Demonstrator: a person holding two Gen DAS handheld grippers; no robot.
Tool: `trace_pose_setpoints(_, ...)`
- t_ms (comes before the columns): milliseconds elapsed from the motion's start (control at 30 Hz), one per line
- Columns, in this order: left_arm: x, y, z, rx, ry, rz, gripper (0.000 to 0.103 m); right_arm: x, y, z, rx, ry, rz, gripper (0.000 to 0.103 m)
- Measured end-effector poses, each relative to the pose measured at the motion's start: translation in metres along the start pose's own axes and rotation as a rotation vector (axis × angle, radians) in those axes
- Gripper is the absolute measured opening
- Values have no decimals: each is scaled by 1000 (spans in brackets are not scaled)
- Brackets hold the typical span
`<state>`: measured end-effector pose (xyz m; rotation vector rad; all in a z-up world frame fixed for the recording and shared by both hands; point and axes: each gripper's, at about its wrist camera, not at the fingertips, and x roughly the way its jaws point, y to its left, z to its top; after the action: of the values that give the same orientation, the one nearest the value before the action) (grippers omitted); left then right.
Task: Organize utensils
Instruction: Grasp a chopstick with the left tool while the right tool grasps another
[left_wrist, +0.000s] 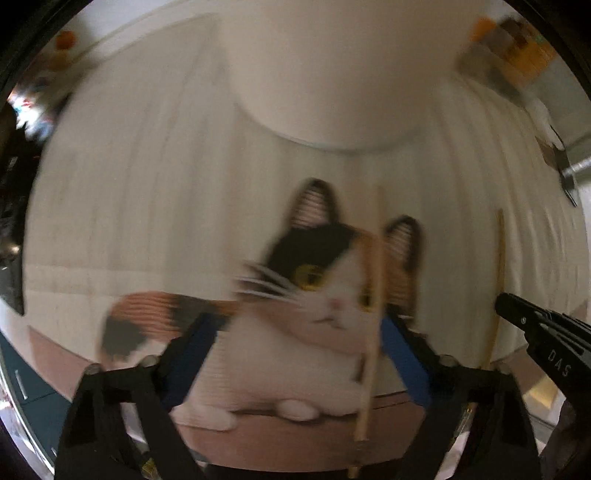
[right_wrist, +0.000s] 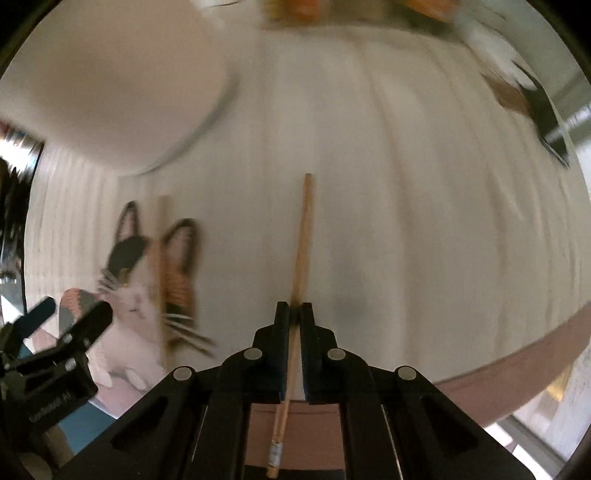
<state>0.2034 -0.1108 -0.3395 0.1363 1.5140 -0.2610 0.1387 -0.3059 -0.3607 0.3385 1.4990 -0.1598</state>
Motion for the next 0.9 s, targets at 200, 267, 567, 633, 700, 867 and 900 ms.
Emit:
trace_pose_setpoints(200, 5, -26, 1, 95, -19, 18, 36, 0, -42, -4, 68, 52, 34, 8)
trace_pose_setpoints(267, 3, -28, 1, 107, -27, 27, 16, 2, -52, -4, 83, 68, 34, 8)
trace_pose_setpoints(567, 0, 25, 1, 40, -28, 108, 5, 4, -35, -17, 55, 47, -15, 8)
trace_pose_setpoints(633, 0, 42, 2, 11, -25, 123, 5, 7, -24, -20, 37, 38, -15, 8)
trace_pose_setpoints(700, -2, 56, 4, -11, -26, 135, 5, 13, 3, -29, 24, 36, -6, 8)
trace_pose_setpoints(867, -3, 76, 3, -51, -16, 132, 5, 19, 31, -28, -16, 36, 38, 7)
trace_pose_setpoints(900, -5, 83, 7, -58, -14, 125, 5, 20, 35, -28, -21, 37, 44, 7)
